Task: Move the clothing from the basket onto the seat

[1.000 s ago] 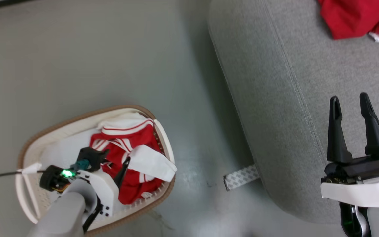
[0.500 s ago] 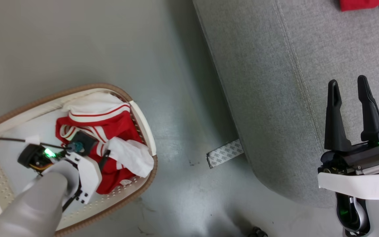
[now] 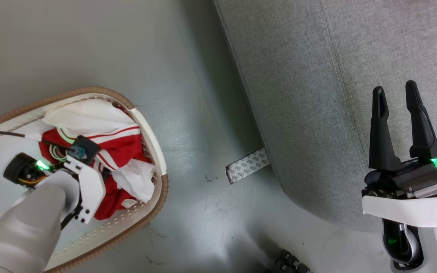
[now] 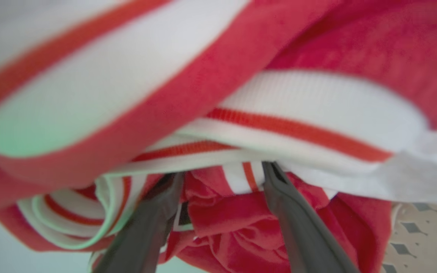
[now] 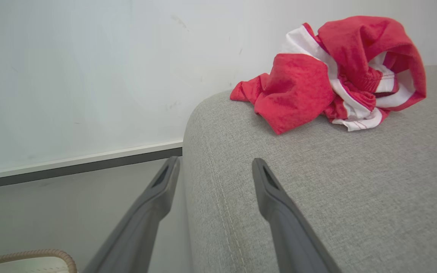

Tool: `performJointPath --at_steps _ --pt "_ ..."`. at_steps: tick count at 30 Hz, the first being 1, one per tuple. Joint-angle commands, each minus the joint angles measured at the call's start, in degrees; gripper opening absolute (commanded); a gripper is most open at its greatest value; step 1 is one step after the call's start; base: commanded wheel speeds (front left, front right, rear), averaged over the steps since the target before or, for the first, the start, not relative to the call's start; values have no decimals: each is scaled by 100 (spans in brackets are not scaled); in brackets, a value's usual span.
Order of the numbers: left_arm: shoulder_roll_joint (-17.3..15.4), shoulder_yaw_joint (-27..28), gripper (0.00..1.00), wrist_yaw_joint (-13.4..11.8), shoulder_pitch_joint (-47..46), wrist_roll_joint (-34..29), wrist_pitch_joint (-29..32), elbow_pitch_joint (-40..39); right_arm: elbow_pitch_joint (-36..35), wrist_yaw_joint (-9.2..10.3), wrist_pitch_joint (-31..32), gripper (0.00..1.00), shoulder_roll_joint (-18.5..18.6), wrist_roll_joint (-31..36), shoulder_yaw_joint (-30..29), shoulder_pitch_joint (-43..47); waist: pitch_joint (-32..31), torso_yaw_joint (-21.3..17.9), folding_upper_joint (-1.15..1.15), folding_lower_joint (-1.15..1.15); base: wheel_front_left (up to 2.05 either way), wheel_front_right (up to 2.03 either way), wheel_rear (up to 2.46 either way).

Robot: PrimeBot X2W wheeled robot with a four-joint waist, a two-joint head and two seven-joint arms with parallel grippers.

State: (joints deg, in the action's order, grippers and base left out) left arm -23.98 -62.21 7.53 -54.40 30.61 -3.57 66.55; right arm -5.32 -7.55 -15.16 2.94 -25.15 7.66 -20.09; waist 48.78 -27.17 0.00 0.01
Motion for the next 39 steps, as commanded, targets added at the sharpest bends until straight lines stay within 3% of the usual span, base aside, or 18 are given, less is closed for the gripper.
performJointPath --at_steps 1,2,14,32,39 --pt "-30 -44 19 -11 -63 131 33 34 14 13 2 100 -8 -42 -14 -62 -21 -3 0 -1 0 0 0" --pt "-11 -65 0 -11 -65 161 19 35 26 13 2 100 -8 -38 -19 -60 -42 -4 0 -1 0 0 0" --pt "327 -271 0 -10 146 639 -257 101 163 13 2 100 -6 300 -131 47 -669 200 0 -1 0 0 0" --pt "1141 -289 0 -10 1051 1568 -1147 -237 705 13 2 100 0 976 -329 617 -3037 1103 0 -1 0 0 0" --pt "1255 188 0 -11 1372 1364 -1160 -916 900 14 2 100 114 984 -367 936 -3886 1519 0 -1 0 0 0"
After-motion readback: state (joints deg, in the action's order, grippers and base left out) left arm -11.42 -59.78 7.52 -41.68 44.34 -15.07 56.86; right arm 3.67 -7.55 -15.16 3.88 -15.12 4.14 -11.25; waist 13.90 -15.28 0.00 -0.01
